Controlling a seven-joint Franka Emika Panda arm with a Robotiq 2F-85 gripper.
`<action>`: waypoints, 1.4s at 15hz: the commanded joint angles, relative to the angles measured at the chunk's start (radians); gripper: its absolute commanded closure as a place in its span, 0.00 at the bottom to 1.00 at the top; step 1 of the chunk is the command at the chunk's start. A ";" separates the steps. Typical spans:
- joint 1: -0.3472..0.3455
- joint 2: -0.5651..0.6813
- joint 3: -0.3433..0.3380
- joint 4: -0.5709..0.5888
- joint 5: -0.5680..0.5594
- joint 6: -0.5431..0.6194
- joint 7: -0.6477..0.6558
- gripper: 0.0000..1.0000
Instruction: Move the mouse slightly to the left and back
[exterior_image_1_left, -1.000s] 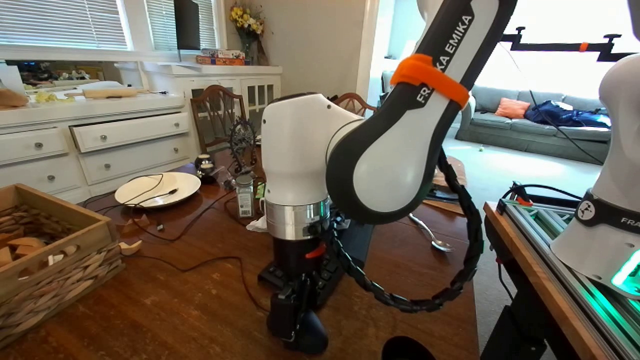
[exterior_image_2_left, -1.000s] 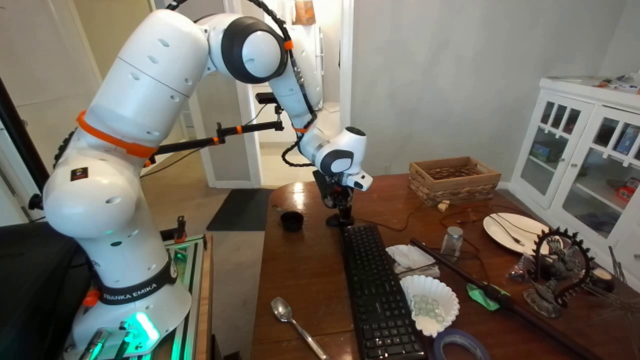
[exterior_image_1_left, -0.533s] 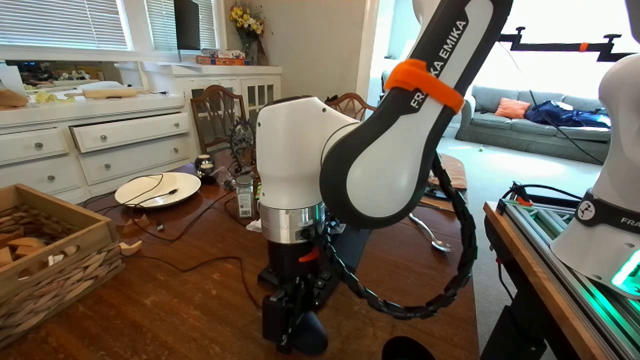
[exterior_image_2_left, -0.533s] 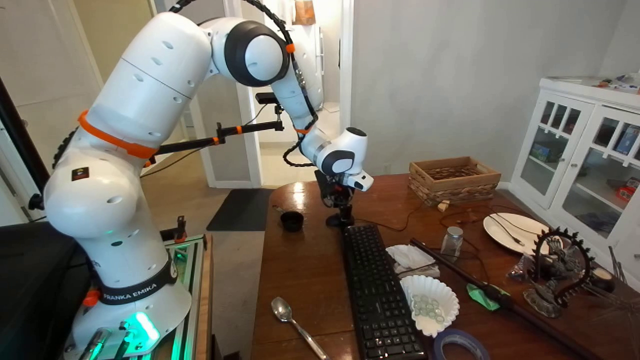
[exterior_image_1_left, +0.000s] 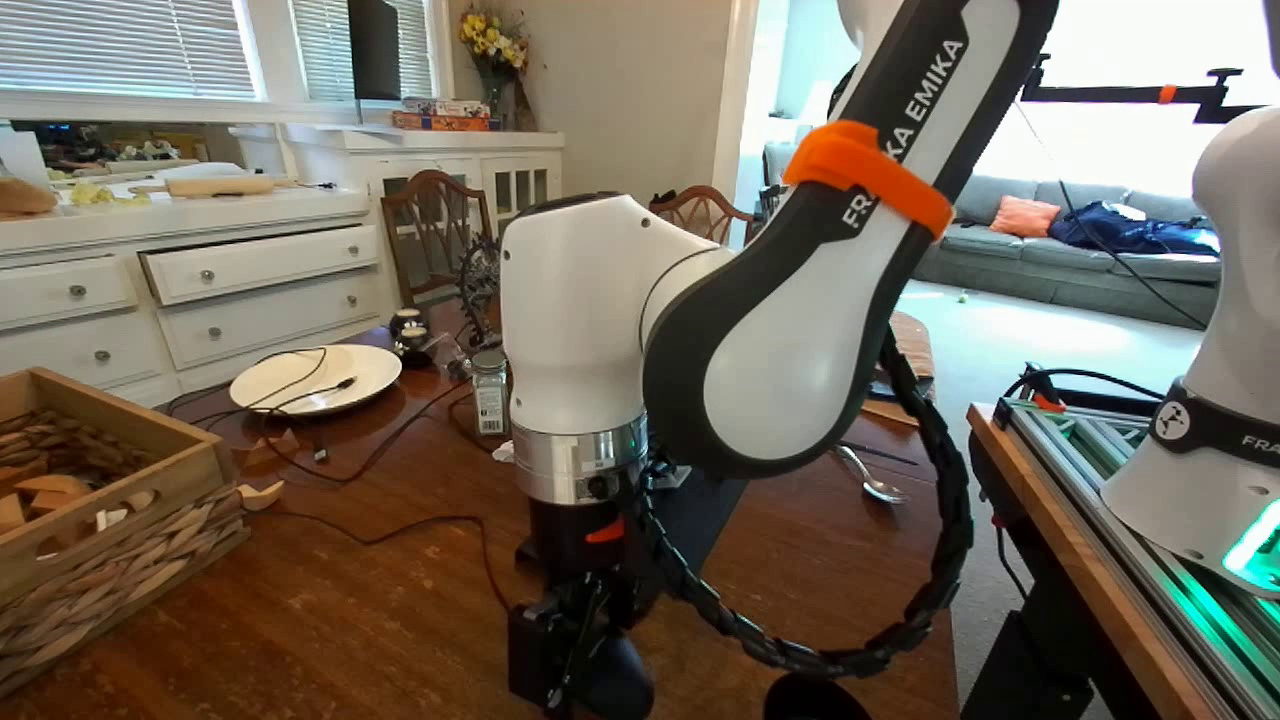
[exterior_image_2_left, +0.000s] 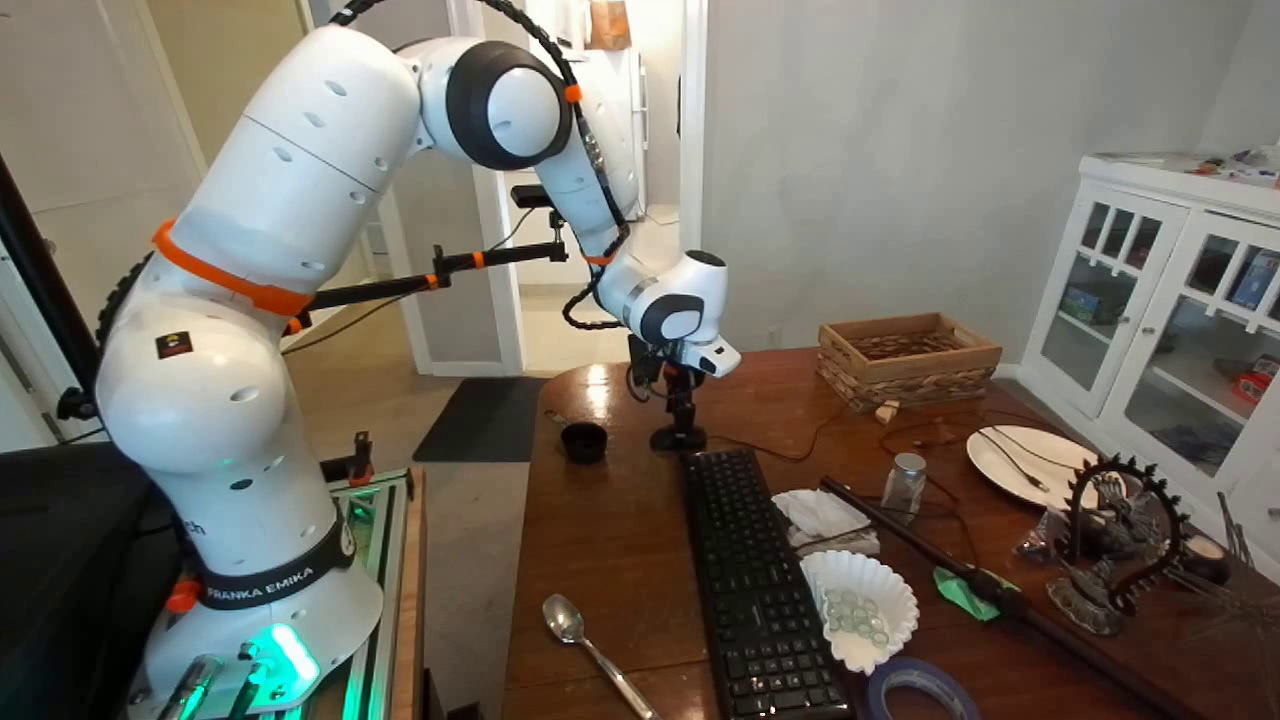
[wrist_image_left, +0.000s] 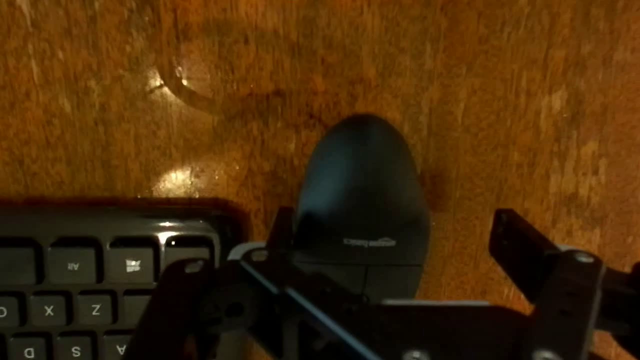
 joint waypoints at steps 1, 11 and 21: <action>0.055 0.017 -0.049 0.030 -0.024 -0.046 0.063 0.00; 0.078 0.037 -0.085 0.054 -0.061 -0.068 0.105 0.07; 0.091 0.062 -0.090 0.094 -0.086 -0.087 0.092 0.58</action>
